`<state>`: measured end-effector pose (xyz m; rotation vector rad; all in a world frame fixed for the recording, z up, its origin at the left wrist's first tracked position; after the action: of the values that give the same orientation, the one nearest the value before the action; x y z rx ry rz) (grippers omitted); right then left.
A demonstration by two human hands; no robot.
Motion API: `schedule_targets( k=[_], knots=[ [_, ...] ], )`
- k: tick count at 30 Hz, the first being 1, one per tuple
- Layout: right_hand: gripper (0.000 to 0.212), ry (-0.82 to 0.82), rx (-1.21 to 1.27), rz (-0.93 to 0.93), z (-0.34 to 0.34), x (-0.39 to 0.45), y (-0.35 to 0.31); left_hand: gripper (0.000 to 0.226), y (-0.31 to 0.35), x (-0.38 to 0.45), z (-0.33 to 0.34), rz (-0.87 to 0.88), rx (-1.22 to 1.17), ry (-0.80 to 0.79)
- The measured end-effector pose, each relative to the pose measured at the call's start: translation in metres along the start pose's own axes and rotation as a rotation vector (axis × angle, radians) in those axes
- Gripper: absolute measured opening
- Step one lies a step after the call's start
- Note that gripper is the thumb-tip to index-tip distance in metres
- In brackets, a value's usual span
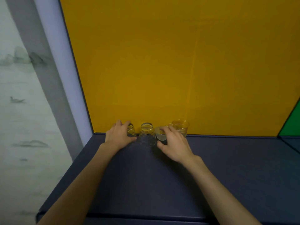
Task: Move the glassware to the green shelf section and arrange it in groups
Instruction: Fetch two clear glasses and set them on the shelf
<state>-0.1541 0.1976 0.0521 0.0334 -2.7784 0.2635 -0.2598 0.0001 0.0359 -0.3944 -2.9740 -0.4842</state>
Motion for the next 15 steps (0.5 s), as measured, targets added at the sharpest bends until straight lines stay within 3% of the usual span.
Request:
schedule_targets(
  k=[9,12,15],
  knots=[
    [0.081,-0.072,-0.053,0.001,0.019,0.022,-0.011,0.100,-0.011,-0.037,-0.004,-0.030,0.034,-0.101],
    [0.087,-0.096,-0.062,0.014,0.023,0.035,-0.014,0.097,-0.021,-0.052,-0.013,-0.056,-0.034,-0.046],
    [0.088,-0.105,-0.056,0.055,0.028,0.045,-0.013,0.086,-0.034,-0.071,-0.025,-0.090,-0.248,0.119]
  ],
)
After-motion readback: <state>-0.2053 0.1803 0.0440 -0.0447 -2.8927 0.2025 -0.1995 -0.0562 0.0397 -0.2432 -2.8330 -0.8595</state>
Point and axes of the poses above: each hand's wrist, its own x-axis towards the middle knuckle, its own z-axis out of the palm, y = z × x, the point moved 8 cm from there along x, towards the middle knuckle, and after that the axes turned 10 degrees about -x, right-handed, at the moved point
